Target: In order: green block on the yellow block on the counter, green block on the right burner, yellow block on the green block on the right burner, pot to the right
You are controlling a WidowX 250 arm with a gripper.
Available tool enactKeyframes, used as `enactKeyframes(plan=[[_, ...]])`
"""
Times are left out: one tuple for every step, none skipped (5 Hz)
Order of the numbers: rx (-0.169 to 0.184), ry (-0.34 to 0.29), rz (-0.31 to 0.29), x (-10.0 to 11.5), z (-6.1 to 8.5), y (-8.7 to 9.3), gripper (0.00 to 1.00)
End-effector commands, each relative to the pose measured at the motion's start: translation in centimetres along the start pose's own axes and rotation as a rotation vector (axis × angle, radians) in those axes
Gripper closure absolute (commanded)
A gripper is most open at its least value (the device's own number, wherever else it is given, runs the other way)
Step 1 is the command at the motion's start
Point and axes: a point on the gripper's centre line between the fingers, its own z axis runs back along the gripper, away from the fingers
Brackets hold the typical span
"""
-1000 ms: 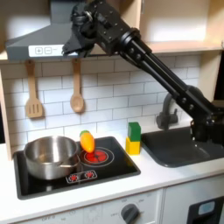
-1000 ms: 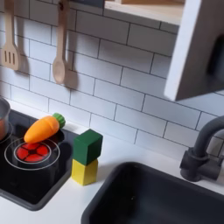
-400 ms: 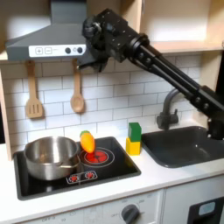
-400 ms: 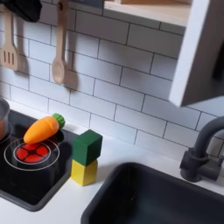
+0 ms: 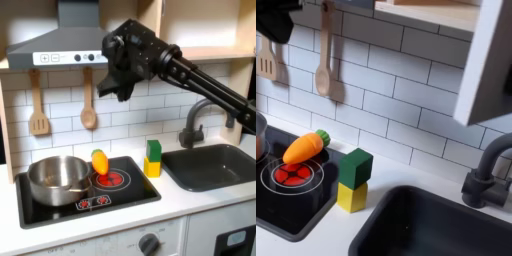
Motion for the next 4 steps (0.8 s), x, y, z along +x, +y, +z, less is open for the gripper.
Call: enactKeyframes(plan=[[0.133, 0.257, -0.09, -6.8, -2.0, 2.2, 1.0], [0.151, 0.349, -0.134, -9.6, -2.2, 2.4, 1.0], [0.151, 0.424, -0.15, -11.9, -2.3, 2.9, 1.0], [0.151, 0.46, -0.166, -13.1, -2.5, 3.0, 1.0]])
